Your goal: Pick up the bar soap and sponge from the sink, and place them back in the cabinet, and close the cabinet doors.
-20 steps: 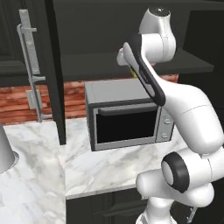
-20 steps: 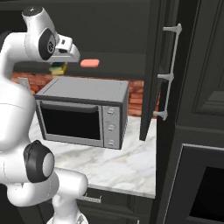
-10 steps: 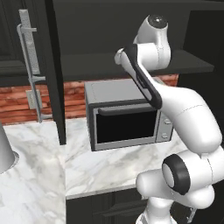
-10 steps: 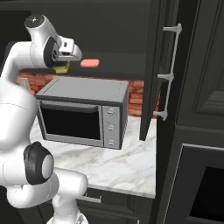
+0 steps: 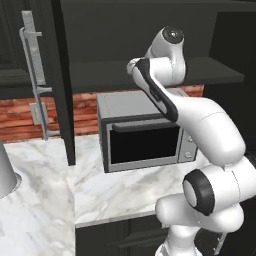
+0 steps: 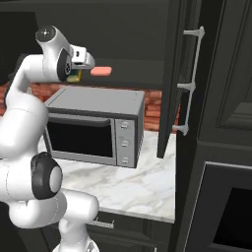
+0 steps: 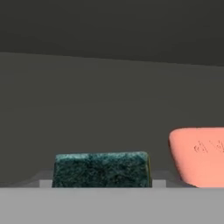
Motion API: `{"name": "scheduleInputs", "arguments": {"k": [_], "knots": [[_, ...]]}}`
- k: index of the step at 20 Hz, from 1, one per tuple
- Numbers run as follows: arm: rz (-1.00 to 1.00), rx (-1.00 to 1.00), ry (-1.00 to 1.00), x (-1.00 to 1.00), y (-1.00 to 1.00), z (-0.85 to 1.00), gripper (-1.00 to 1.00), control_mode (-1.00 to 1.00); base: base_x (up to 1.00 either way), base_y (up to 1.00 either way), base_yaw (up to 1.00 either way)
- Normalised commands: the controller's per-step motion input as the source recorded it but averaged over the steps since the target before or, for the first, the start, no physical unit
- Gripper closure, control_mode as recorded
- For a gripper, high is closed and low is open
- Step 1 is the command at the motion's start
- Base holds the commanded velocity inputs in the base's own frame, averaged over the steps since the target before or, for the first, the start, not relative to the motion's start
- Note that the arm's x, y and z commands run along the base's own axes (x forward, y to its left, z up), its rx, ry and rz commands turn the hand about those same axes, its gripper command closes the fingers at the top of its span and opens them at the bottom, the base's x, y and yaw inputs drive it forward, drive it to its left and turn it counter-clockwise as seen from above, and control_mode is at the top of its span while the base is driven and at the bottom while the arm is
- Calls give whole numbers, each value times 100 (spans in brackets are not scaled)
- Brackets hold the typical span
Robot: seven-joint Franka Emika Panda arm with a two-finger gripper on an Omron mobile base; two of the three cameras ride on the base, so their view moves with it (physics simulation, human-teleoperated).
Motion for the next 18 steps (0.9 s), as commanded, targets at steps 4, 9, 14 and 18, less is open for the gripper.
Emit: {"name": "scheduleInputs", "arguments": {"k": [4,9,14,18], "knots": [[0,0,0,64,8,0,100,-100,0,0,0],[0,0,0,50,2,-2,100,-100,0,0,0],[0,0,0,39,0,-22,100,-100,0,0,0],[1,0,-1,26,0,-34,100,-100,0,0,0]]}}
